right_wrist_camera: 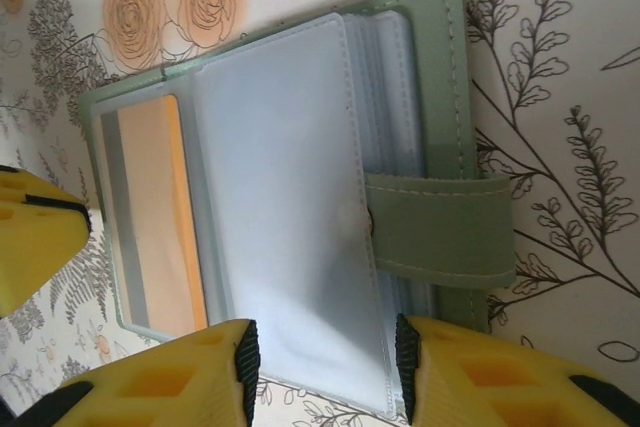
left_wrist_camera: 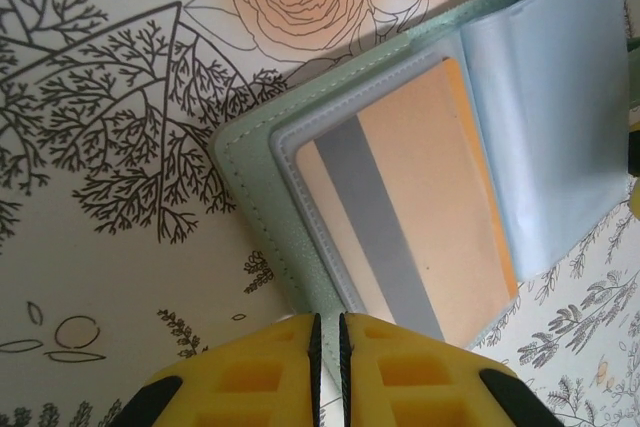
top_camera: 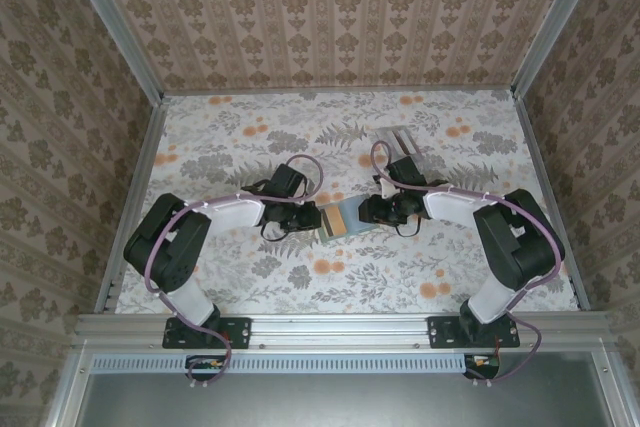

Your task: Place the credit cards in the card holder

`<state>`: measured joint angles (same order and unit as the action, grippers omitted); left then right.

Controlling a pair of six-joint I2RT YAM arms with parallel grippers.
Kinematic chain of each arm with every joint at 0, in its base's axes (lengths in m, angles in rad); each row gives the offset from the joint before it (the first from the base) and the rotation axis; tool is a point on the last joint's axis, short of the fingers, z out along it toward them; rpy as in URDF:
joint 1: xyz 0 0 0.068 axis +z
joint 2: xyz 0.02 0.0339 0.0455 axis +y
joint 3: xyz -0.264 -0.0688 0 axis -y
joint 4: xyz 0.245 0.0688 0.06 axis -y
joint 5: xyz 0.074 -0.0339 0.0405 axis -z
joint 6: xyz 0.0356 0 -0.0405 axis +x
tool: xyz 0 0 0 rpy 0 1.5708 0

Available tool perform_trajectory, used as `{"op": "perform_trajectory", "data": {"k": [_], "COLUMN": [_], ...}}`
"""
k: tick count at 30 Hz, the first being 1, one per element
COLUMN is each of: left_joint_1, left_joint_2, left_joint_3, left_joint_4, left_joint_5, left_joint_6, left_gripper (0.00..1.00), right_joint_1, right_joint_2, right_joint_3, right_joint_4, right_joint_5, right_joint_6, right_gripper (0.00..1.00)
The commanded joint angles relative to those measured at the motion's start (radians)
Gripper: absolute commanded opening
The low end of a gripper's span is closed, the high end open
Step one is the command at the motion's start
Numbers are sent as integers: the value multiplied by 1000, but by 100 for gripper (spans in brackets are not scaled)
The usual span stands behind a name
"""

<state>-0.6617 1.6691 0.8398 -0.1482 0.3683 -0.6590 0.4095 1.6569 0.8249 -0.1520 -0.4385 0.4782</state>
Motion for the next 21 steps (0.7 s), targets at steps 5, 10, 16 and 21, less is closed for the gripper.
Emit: {"op": "perform_trajectory", "data": {"k": [5,10,16,21], "left_joint_1": [-6,10,31,89], "left_joint_2": [-1,-14,-76,-143], "left_joint_3": [3,-3,-28,-90], "left_joint_4": [2,4,-40,-42], "left_joint_5": [-12,0,-38,-42], "left_joint_6": [-8,-7,-4,-37], "left_gripper": [16,16,17,20], "right_joint_1": [2,3,28,102], "right_joint_2": [-11,-9,30,50], "right_joint_3": [7,-1,-9,25], "right_joint_4": [22,67,206,207], "right_joint_5": [-55,-114,-233,-235], "right_joint_6": [7,20,80,54], "right_gripper": [36,31,35,34]}}
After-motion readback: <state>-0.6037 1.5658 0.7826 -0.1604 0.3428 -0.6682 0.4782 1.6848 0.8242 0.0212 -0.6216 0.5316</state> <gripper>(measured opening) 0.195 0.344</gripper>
